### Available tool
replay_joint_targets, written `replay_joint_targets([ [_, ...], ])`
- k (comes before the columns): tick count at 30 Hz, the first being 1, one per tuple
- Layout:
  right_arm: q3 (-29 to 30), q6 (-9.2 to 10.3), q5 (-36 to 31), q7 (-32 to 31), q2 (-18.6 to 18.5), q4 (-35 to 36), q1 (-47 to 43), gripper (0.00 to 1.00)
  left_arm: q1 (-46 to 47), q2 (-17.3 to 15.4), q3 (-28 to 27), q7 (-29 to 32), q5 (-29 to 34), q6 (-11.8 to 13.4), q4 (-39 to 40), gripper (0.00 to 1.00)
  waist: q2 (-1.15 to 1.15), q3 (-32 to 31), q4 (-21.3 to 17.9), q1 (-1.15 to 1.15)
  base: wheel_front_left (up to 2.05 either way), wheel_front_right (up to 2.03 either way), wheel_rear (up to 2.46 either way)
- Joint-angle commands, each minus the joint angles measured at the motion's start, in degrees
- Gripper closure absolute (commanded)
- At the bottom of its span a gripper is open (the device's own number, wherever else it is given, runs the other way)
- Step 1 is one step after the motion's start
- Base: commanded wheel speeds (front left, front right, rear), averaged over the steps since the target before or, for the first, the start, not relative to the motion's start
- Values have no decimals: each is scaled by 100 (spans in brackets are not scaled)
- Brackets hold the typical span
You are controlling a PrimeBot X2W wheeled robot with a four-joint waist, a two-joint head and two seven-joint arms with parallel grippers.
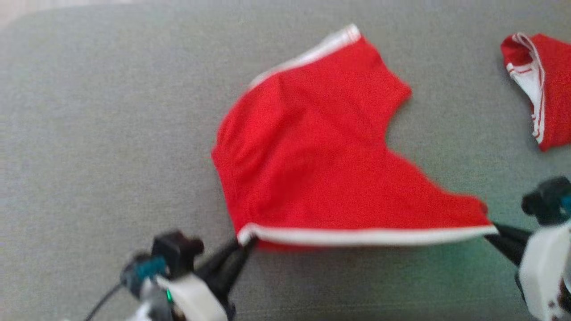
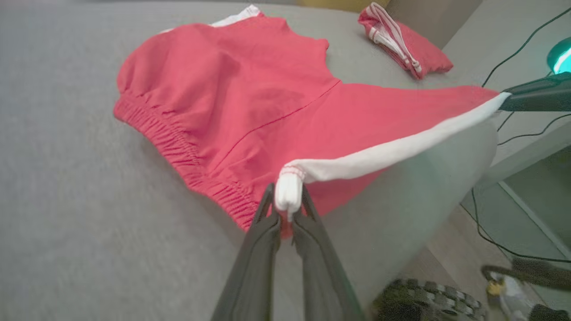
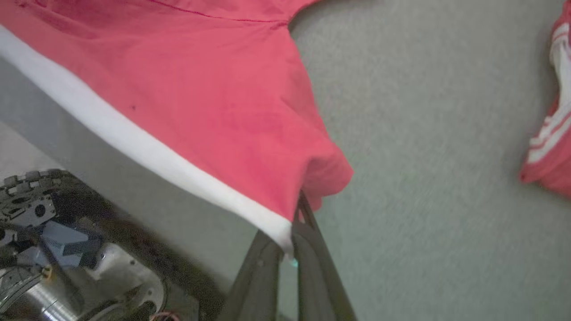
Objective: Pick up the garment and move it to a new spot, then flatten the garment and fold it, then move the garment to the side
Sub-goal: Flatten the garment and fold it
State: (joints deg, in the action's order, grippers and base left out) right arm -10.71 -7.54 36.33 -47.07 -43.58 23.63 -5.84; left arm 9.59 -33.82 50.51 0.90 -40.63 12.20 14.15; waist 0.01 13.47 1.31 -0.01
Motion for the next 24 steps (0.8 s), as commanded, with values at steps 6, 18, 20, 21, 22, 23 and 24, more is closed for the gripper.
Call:
replay_joint_targets([
  [6,668,5,80,-388,-276,681,-17,100,-144,-103,-140,215,-384,151,789,100,-1,98,210,1,0,0,0],
  [18,50,5,558,-1039,-859,-56,2495,100,1242,842,-703,160,-912,-206,-36,100,-1,972,1188,1,0,0,0],
  [20,-149,5,600,-1124,-911,-253,2989,100,1490,1037,-675,154,-930,-329,-292,100,-1,1145,1346,1,0,0,0],
  [21,-303,5,583,-1173,-979,-347,3211,100,1610,1162,-669,132,-950,-382,-428,100,-1,1219,1423,1,0,0,0],
  [22,-432,5,565,-1209,-1019,-464,3422,100,1737,1266,-635,125,-935,-444,-571,100,-1,1287,1494,1,0,0,0],
  [23,-528,5,564,-1234,-1026,-596,3632,100,1859,1387,-612,109,-934,-496,-711,100,-1,1367,1566,1,0,0,0],
  [24,-634,5,567,-1249,-1012,-722,3838,100,1973,1523,-621,66,-950,-527,-859,100,-1,1434,1623,1,0,0,0],
])
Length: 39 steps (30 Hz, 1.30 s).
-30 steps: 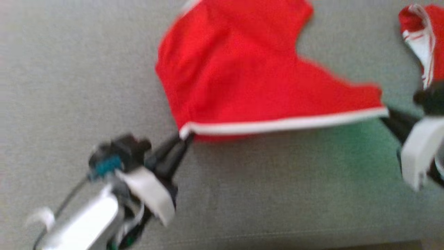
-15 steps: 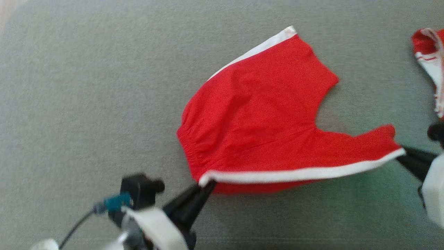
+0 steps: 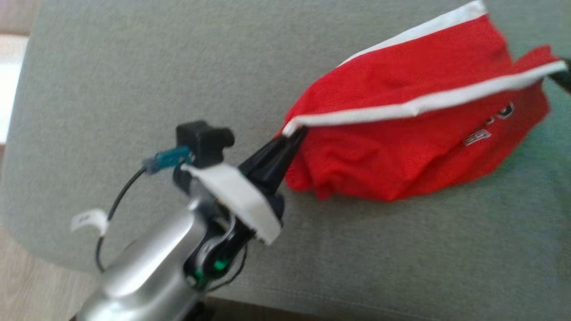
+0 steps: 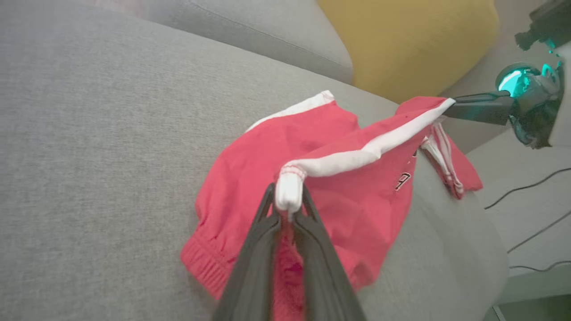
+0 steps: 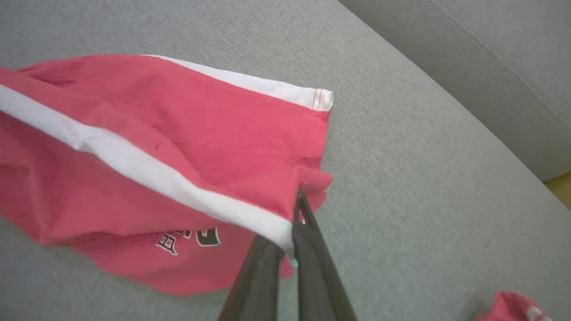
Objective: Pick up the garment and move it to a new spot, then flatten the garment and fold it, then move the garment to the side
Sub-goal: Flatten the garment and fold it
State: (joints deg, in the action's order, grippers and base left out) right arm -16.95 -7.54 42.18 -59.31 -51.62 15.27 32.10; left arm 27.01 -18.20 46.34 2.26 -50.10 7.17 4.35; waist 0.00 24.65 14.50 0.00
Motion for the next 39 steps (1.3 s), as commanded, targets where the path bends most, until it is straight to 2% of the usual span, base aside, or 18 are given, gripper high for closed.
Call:
replay_joint_targets([
  [1,-108,5,-36,-37,-186,-9,244,100,362,66,-198,-106,31,-45,-33,100,0,387,358,0,0,0,0],
  [6,-713,5,-179,33,-78,-747,1234,100,868,634,-251,-435,119,-88,-781,100,0,671,597,0,0,0,0],
  [17,-1373,5,-61,309,-36,-1589,2021,100,1044,938,-287,-832,191,-117,-1427,100,0,872,745,0,0,0,0],
  [18,-1403,5,-40,322,-34,-1628,2049,95,1032,946,-284,-841,180,-123,-1455,100,0,878,738,0,0,0,0],
  [19,-1408,5,-42,363,-26,-1667,2077,68,1020,955,-294,-865,173,-115,-1479,100,0,883,728,0,0,0,0],
  [20,-1389,5,-65,473,3,-1696,2109,23,1015,956,-305,-906,194,-87,-1506,100,0,886,719,0,0,0,0],
  [21,-1351,5,-98,572,40,-1764,2126,0,1005,962,-320,-944,203,-61,-1532,100,0,884,708,0,0,0,0],
  [24,-1330,5,-132,665,115,-1872,2145,0,979,974,-344,-987,193,-27,-1581,98,0,871,669,0,0,0,0],
  [25,-1316,5,-127,694,152,-1912,2153,0,954,984,-365,-1007,172,-6,-1601,87,0,857,644,0,0,0,0],
  [26,-1266,5,-130,747,195,-1958,2168,0,928,991,-392,-1035,156,25,-1618,68,0,837,617,0,0,0,0],
  [27,-1215,5,-111,785,245,-1999,2171,0,906,987,-403,-1055,155,47,-1633,58,0,811,590,0,0,0,0],
  [28,-1154,5,-69,791,296,-2045,2161,0,879,978,-409,-1073,157,67,-1647,38,0,779,558,0,0,0,0],
  [29,-1071,5,-20,789,352,-2090,2148,0,848,965,-424,-1099,162,101,-1656,2,0,745,525,0,0,0,0],
  [34,-421,5,161,537,687,-2385,1897,0,621,826,-441,-1217,272,323,-1607,0,0,489,351,0,0,0,0],
  [39,754,5,8,92,1532,-2774,1535,0,313,671,-570,-1612,780,784,-1299,0,0,295,264,0,0,0,0],
])
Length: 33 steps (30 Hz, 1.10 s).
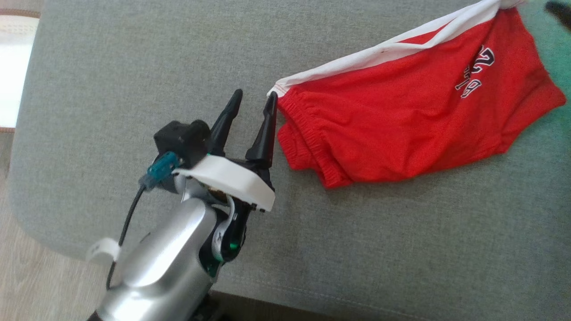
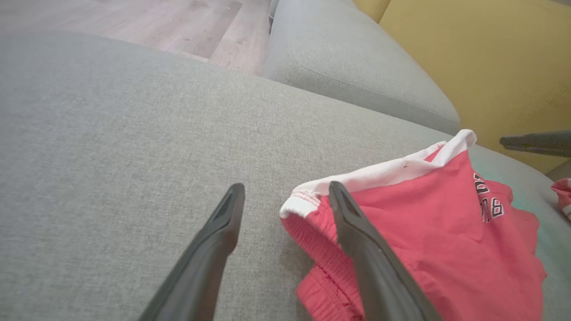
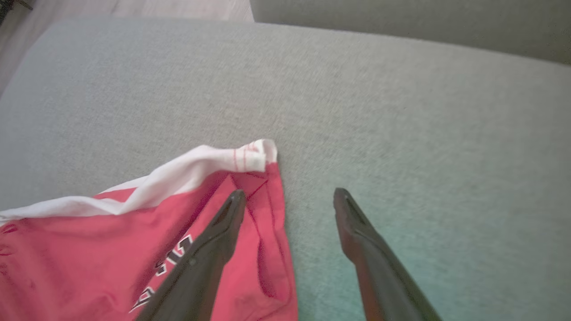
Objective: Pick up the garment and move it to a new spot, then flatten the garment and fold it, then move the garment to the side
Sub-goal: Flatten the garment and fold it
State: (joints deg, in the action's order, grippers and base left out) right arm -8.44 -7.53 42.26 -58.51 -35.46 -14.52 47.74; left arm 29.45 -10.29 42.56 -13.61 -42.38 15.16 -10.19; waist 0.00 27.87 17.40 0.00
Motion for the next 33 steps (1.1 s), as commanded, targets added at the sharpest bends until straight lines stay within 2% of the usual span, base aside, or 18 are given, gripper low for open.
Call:
replay_joint_targets([
  [1,278,4,-203,-216,299,205,-159,0,-77,-108,-283,-96,202,107,299,0,0,-31,-17,0,0,0,0],
  [6,891,4,-1055,-742,972,357,-532,0,-341,111,-491,-135,625,107,579,0,0,32,92,0,0,0,0],
  [10,1201,4,-1553,-1120,1433,517,-835,0,-540,287,-648,-137,991,-69,710,0,0,32,182,0,0,0,0],
  [13,1235,4,-1629,-1375,1715,707,-1069,0,-678,383,-757,-138,1196,-203,688,0,0,-18,213,0,0,0,0],
  [15,1190,4,-1574,-1413,1825,851,-1187,100,-762,445,-867,-138,1325,-298,712,0,0,-72,203,0,0,0,0],
  [20,1292,4,-1384,-1220,1927,1071,-1358,100,-1021,543,-1175,-138,1665,-480,702,0,0,-277,41,0,0,0,0],
  [25,1893,4,-1239,-967,1978,1086,-1519,100,-1370,588,-1515,-139,1969,-710,726,0,0,-568,-233,0,0,0,0],
  [33,2985,4,-1299,-592,1776,938,-1981,100,-1869,647,-2004,-139,2259,-1015,731,0,0,-957,-480,0,0,0,0],
])
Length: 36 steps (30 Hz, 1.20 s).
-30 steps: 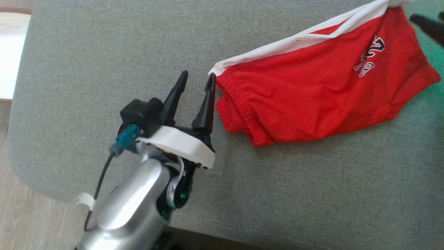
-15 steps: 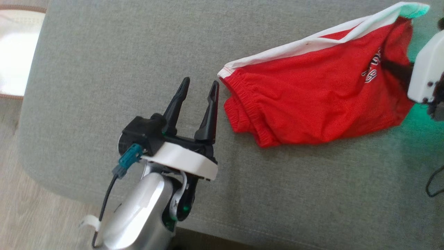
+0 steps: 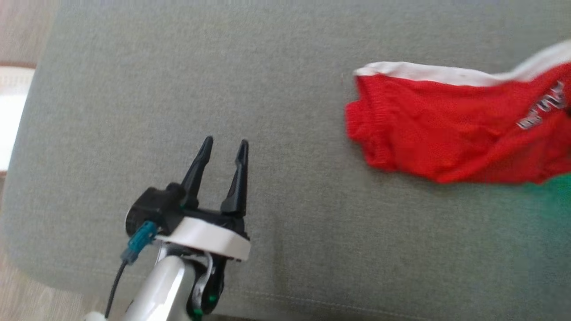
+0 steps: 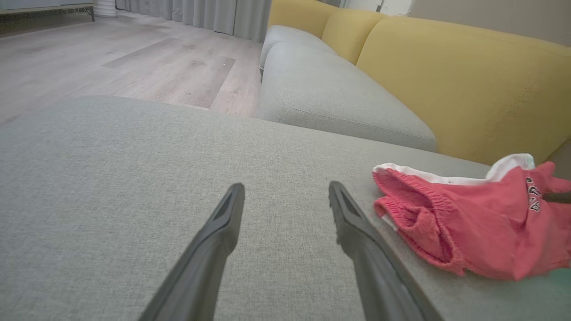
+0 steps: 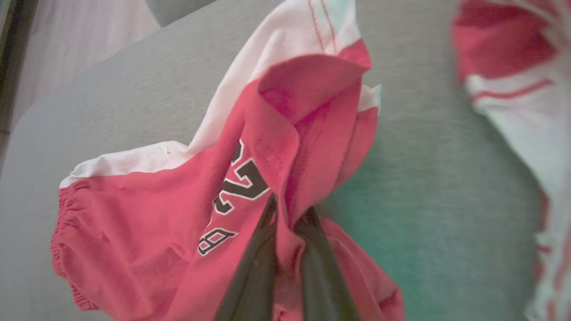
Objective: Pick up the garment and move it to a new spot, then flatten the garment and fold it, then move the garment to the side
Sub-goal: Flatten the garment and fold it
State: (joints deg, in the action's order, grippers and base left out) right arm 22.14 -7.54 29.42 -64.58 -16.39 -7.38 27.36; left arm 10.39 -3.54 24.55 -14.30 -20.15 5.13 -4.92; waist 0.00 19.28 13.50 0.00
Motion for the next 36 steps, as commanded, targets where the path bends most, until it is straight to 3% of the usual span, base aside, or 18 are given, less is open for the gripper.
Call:
replay_joint_targets([
  [1,59,5,-17,65,-156,204,12,100,-21,-19,-258,-70,73,-54,193,0,0,-135,-113,0,0,0,0],
  [7,350,5,-22,119,-84,342,14,100,-293,32,-483,-70,184,-226,70,0,0,-267,-221,0,0,0,0],
  [16,-919,5,-108,-95,935,992,147,100,-241,64,-365,-70,10,-276,3,0,0,-190,-183,0,0,0,0],
  [20,-1520,5,-247,216,1237,746,159,100,-146,65,-225,-70,-98,-216,-64,0,0,-152,-100,0,0,0,0],
  [28,-2036,5,-555,1070,1342,-80,321,100,-168,66,-81,-70,-249,-119,-168,0,0,-247,60,0,0,0,0],
  [29,-2068,5,-570,1171,1345,-152,340,94,-188,66,-84,-70,-256,-110,-176,0,0,-269,55,0,0,0,0],
  [30,-2115,5,-543,1270,1347,-222,355,64,-209,66,-87,-70,-261,-102,-182,0,0,-289,45,0,0,0,0],
  [31,-2156,5,-491,1397,1347,-283,370,18,-231,66,-88,-70,-266,-97,-193,0,0,-314,27,0,0,0,0],
  [32,-2203,5,-414,1525,1348,-349,382,0,-251,66,-86,-70,-265,-96,-209,0,0,-342,4,0,0,0,0],
  [36,-2567,5,-13,1786,1349,-588,384,0,-278,66,-92,-70,-252,-86,-249,0,0,-438,-127,0,0,0,0],
])
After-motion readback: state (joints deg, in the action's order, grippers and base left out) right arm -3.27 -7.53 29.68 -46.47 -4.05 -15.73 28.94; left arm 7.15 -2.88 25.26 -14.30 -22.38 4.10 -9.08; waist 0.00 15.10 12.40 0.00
